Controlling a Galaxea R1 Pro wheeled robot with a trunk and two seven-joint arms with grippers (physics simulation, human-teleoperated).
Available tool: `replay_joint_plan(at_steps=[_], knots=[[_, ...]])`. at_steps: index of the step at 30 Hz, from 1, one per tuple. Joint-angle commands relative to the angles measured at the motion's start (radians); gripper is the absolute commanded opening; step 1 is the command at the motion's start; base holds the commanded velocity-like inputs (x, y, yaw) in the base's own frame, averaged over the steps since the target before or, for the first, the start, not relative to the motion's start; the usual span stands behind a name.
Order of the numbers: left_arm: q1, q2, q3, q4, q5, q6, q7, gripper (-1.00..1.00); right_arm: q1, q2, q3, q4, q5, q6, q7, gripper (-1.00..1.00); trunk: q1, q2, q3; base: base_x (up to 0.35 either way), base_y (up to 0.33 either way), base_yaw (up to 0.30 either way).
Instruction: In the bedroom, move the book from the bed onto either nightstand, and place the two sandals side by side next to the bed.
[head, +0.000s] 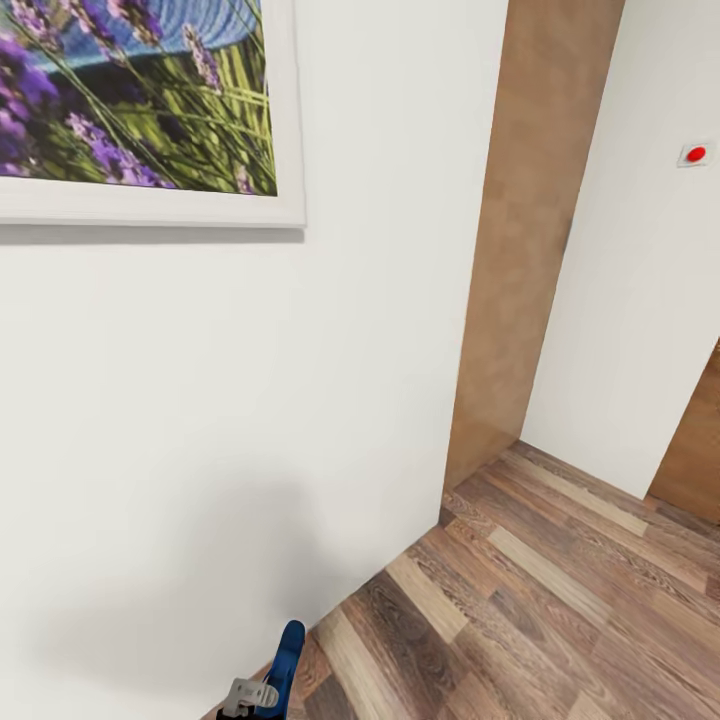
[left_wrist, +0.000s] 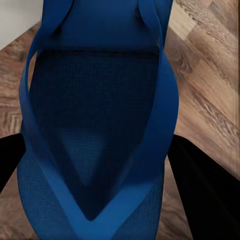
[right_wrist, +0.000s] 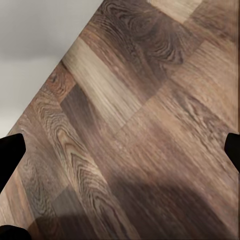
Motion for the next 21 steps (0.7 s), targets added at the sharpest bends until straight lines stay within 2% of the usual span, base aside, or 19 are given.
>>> replay_joint_plan(at_steps=[1, 9, 21], knots=[[-0.001, 0.0, -0.002, 0.001, 0.002, -0.004, -0.003, -1.0, -0.001, 0.0, -0.002, 0.0, -0.009, 0.01, 0.003, 1.0, 0.0, 0.0, -0.001, 0.0, 0.0, -0.109], [-0.001, 0.0, -0.002, 0.001, 0.002, -0.004, -0.005, -1.0, -0.001, 0.0, -0.002, 0.0, -0.009, 0.01, 0.003, 1.0, 0.0, 0.0, -0.001, 0.028, 0.0, -0.025], [-0.001, 0.0, -0.002, 0.001, 0.002, -0.004, -0.005, -1.0, -0.001, 0.0, -0.002, 0.0, -0.009, 0.009, 0.003, 1.0, 0.0, 0.0, -0.001, 0.288, 0.0, -0.001]])
